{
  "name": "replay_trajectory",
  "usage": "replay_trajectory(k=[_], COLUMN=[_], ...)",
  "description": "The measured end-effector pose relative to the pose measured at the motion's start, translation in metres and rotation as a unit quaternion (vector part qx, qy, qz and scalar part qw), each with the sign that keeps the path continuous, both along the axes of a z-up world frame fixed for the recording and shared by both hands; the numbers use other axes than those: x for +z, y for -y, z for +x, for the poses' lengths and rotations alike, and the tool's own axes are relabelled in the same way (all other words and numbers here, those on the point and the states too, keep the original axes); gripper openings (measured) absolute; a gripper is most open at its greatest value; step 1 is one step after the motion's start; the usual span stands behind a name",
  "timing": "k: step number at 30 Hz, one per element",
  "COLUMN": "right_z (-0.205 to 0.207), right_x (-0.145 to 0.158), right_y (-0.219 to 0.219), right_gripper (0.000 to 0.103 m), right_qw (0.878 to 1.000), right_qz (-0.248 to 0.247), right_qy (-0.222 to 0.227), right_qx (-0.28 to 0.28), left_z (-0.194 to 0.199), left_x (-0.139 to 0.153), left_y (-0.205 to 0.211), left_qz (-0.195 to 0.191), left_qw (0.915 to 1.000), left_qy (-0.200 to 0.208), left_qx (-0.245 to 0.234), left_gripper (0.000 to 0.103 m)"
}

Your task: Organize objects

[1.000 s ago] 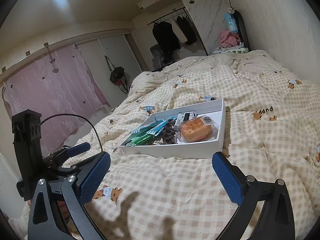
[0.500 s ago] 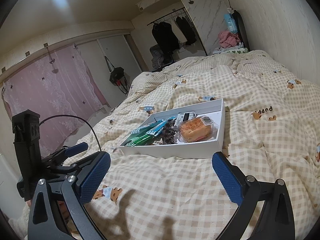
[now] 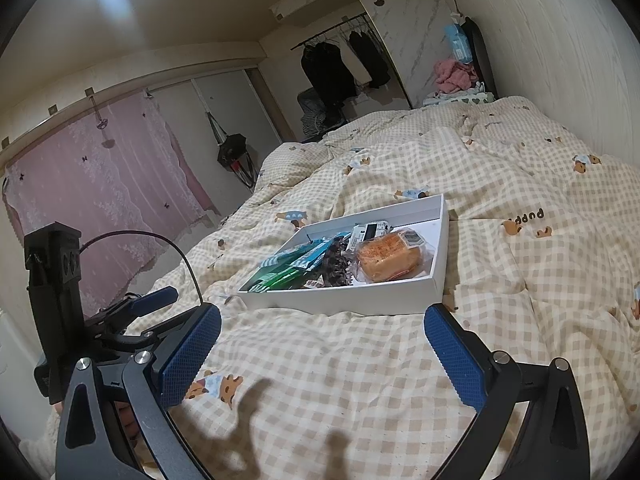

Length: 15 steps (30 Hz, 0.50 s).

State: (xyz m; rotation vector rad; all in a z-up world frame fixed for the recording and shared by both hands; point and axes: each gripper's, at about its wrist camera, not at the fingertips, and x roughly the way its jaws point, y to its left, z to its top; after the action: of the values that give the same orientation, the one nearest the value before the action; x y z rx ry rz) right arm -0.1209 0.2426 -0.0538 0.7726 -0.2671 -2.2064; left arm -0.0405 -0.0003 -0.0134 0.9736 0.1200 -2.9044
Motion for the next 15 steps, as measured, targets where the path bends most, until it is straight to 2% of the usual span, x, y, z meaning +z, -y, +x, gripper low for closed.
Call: replay_trajectory(k=[15], right_z=[-0.0001], right_x=[-0.0004], right_y=[-0.0007], right_gripper=[0.102], right_qw=[1.0], right_qz=[-0.001], right_qy=[0.002], right_qx=[-0.001], left_z=[-0.0014], left_x=[-0.0017], left_y=[-0.0007], left_qz=[0.001], left_qw=[1.0], left_qy=[0.004], left_qx=[-0.002], left_gripper=[0.103])
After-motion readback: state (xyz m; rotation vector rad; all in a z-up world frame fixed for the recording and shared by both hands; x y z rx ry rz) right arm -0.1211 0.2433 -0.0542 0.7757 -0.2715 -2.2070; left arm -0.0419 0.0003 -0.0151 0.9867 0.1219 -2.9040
